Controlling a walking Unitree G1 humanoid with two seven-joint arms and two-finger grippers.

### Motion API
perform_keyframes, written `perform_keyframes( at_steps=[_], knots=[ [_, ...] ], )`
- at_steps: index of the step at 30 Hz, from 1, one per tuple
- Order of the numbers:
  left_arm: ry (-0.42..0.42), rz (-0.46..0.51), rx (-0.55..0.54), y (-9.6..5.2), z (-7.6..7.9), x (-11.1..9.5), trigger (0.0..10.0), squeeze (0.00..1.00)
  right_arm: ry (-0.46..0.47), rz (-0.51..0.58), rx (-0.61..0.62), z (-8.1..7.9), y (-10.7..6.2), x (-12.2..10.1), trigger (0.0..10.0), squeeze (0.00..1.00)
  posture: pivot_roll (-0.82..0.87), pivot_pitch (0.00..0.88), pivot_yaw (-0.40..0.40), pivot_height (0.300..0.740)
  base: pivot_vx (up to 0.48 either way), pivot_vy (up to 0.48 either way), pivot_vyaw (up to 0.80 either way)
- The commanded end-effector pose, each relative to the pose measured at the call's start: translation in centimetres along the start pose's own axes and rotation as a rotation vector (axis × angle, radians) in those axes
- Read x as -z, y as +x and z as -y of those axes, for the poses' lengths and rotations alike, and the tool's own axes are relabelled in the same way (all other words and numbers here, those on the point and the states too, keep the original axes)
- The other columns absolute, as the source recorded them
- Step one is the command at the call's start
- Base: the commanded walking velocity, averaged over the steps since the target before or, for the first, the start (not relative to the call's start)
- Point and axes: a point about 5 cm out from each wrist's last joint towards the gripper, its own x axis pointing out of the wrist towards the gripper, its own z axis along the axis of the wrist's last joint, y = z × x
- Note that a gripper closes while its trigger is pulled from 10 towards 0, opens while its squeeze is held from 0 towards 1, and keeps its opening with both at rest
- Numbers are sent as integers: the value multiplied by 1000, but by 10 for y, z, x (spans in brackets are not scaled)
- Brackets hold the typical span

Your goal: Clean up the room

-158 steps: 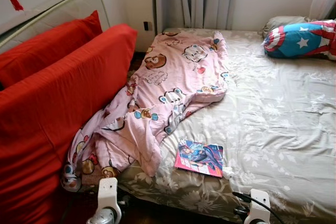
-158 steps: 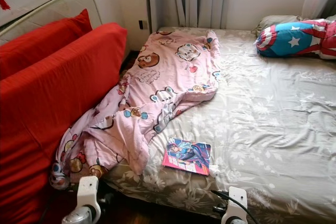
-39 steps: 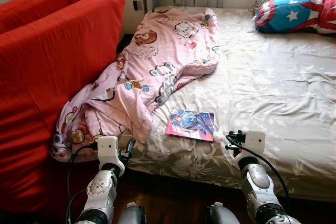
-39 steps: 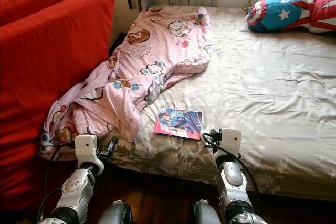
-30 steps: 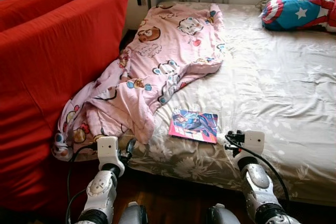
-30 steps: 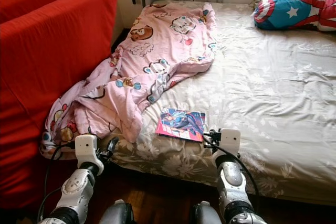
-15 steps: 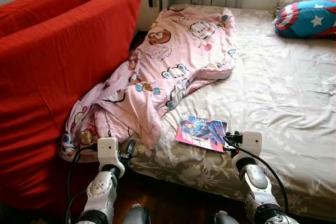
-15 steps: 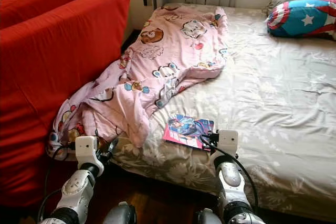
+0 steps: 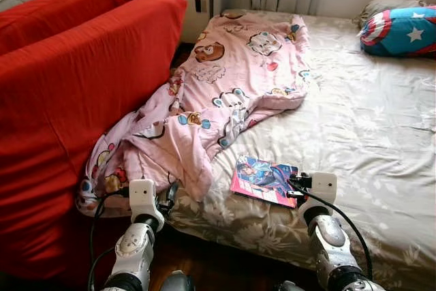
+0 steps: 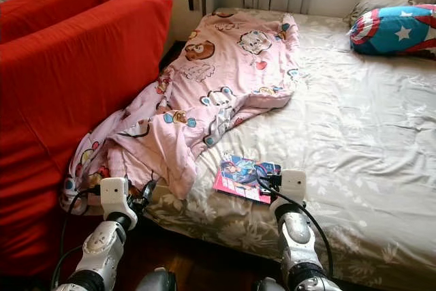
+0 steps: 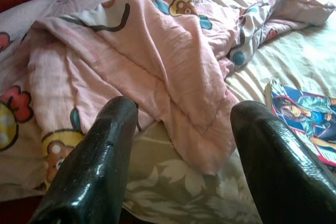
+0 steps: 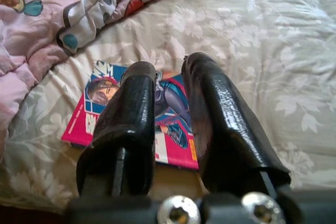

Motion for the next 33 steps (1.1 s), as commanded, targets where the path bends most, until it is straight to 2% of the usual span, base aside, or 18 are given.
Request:
perform_keyframes(
  at_steps=[1, 20, 25, 29, 30, 31, 33],
  knots=[
    [4, -15, 3, -4, -1, 5, 10000, 0, 6, -20, -5, -2, -2, 6, 10000, 0, -99, 132, 43, 641, 394, 0, 0],
    [18, -16, 22, -10, -2, 10, 10000, 0, -12, -33, -44, -7, -5, 10, 10000, 0, -109, 169, 55, 641, 399, 0, 0],
    [19, -9, 27, -13, -1, 11, 10000, 0, 13, -64, -17, -6, -7, 16, 10000, 0, -98, 174, 52, 641, 380, 0, 0],
    [23, 1, 24, -14, -2, 11, 10000, 0, 65, -122, 24, -2, -9, 24, 10000, 0, -86, 177, 48, 641, 0, 0, 0],
    [24, 3, 23, -15, -2, 10, 10000, 0, 79, -138, 31, -2, -10, 27, 10000, 620, -77, 180, 47, 641, 0, 0, 0],
    [26, 8, 21, -16, -3, 10, 10000, 0, 100, -156, 32, -2, -12, 30, 10000, 1000, -68, 182, 46, 641, 0, 0, 0],
    [30, 15, 19, -16, -5, 9, 10000, 0, 129, -199, 18, -4, -12, 35, 10000, 1000, -57, 189, 47, 641, 0, 0, 0]
  ],
)
